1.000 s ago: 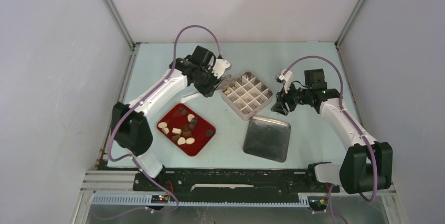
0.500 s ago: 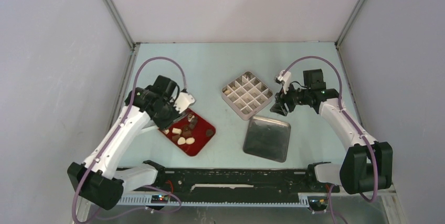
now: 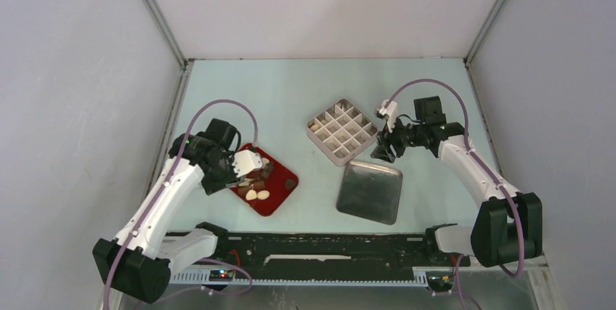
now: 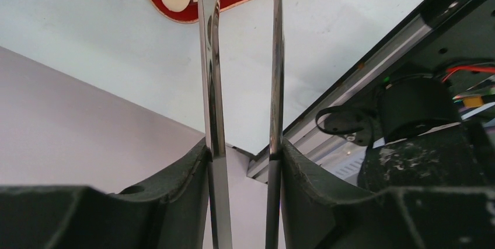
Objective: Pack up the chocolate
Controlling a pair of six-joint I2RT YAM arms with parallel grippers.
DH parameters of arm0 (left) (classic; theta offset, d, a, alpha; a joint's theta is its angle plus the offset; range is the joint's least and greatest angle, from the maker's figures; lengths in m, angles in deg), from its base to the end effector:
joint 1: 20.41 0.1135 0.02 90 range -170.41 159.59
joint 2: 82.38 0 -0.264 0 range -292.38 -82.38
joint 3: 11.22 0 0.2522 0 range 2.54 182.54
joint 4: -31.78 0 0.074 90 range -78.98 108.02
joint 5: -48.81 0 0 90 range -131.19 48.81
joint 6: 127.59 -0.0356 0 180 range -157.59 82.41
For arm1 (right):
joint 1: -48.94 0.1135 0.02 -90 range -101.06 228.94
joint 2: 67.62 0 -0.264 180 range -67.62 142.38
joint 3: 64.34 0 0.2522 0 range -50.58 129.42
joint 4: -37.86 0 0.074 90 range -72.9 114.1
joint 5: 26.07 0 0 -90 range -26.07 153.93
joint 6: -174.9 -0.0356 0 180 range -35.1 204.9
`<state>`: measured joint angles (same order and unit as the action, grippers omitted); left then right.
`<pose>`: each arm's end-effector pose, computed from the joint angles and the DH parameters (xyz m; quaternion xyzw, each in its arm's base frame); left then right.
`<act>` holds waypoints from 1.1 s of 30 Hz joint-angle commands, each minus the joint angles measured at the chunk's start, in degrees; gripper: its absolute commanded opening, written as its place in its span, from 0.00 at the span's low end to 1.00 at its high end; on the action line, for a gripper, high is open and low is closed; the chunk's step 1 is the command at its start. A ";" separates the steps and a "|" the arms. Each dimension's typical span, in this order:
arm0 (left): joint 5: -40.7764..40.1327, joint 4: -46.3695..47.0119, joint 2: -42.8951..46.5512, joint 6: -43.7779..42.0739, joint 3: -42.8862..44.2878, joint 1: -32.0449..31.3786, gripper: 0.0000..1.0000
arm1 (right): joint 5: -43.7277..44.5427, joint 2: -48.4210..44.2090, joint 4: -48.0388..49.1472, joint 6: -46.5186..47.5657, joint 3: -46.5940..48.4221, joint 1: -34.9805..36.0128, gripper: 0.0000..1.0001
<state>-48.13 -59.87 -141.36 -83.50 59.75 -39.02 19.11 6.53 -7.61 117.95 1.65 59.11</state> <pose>0.1438 -0.0439 0.2846 0.5260 0.8436 0.0798 0.0732 0.2479 0.0700 0.2517 -0.4341 0.7728 0.2978 0.3546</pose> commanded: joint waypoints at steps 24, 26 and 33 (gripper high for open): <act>0.57 6.70 -9.45 -17.27 -0.39 9.56 0.48 | 0.50 1.12 -0.63 1.66 -0.02 0.30 0.56; 0.75 6.26 -9.99 -17.95 -0.43 9.56 0.48 | 0.56 1.18 -0.75 1.72 -0.02 0.35 0.56; 2.87 1.35 -9.55 -20.91 0.62 9.56 0.47 | 0.61 1.82 -0.56 1.86 -0.02 0.44 0.56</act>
<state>-47.23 -54.80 -151.85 -100.94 59.66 -29.93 19.40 7.71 -8.37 118.98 1.65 59.22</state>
